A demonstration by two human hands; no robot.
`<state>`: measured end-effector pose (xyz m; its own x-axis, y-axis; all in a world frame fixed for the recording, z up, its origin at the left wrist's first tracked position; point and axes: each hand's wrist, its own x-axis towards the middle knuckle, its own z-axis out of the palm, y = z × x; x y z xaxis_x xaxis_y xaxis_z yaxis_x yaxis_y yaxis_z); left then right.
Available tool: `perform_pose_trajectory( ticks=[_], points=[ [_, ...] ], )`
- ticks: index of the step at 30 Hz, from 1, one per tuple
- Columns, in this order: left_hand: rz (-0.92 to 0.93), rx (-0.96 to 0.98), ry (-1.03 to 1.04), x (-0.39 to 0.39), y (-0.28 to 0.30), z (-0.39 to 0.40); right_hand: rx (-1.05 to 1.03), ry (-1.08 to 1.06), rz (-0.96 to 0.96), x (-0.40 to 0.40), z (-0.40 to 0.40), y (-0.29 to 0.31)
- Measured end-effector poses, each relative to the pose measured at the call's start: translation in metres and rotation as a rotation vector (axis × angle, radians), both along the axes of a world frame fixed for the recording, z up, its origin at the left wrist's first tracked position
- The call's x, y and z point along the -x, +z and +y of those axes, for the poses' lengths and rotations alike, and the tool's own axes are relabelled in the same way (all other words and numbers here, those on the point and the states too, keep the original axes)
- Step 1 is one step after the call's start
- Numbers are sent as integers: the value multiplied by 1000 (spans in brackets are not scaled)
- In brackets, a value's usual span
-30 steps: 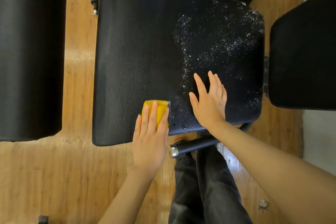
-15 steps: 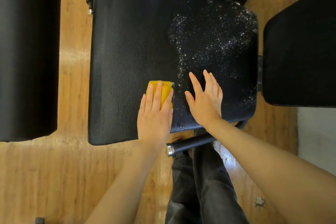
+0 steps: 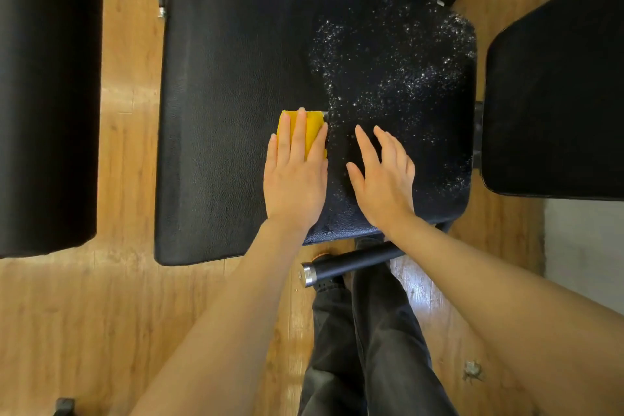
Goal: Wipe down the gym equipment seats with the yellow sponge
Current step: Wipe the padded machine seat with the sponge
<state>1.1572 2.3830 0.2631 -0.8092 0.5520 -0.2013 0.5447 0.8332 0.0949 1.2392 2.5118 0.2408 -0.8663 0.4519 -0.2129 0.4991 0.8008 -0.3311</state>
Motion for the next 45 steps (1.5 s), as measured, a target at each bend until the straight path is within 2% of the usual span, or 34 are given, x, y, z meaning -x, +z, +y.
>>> perform_pose_trajectory(
  ticks=[7,11,17,20,25,30,36,45],
  points=[
    [-97,100,-135,-107,4,-68,3,-7,48,-6,11,0],
    [-49,87,-168,-64,5,-39,-13,-52,-4,-10,16,-4],
    [-22,14,-69,17,2,25,10,-43,-33,-11,22,-5],
    [-17,-33,-65,-1,4,19,24,-43,-38,-12,24,-5],
    [-112,46,-297,-84,3,-44,45,-28,-76,-11,27,0],
    [-117,99,-450,-50,5,-35,75,3,-103,-10,37,5],
    [-98,31,-239,28,4,28,76,23,-79,-3,50,12],
    [-107,-234,-77,65,20,50,166,-65,23,23,70,14]
  ],
)
